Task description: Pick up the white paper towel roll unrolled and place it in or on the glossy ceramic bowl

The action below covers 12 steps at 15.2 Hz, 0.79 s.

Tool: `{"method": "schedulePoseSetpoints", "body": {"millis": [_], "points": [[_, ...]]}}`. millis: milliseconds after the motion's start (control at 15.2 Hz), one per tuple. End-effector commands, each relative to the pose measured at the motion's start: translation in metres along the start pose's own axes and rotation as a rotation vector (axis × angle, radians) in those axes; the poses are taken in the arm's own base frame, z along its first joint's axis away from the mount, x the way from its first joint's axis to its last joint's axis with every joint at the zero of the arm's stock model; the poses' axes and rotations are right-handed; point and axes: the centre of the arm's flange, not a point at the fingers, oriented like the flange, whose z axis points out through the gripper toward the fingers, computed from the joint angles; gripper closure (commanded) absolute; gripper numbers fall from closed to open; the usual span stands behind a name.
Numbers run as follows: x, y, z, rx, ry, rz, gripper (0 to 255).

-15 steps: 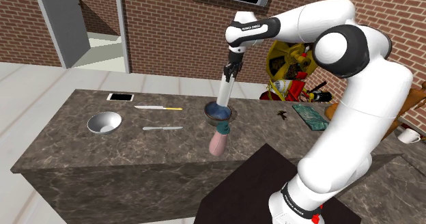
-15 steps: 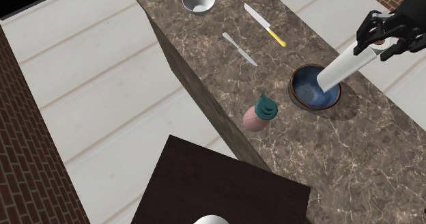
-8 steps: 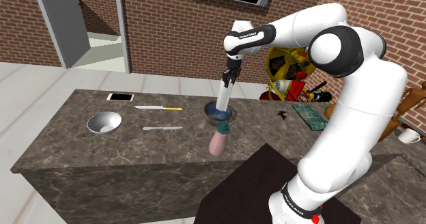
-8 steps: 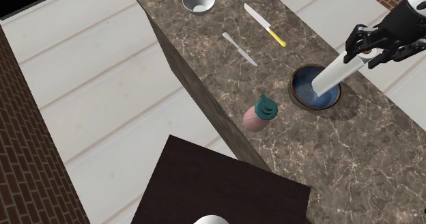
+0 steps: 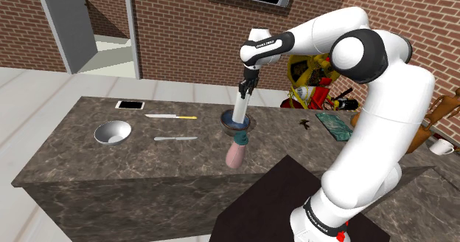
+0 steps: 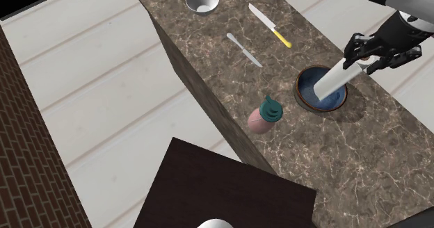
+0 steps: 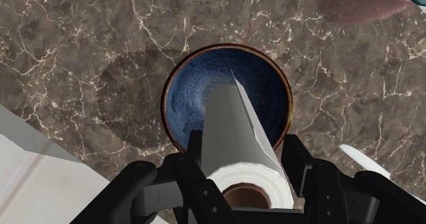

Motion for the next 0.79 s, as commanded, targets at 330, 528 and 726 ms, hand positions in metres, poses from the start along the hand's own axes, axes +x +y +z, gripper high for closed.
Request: {"method": "schedulePoseSetpoints", "body": {"millis": [330, 528, 726], "points": [[0.0, 0.0, 0.0, 0.0, 0.0, 0.0, 0], [0.0, 0.0, 0.0, 0.0, 0.0, 0.0, 0], [0.0, 0.0, -0.026, 0.0, 0.0, 0.0, 0]]}}
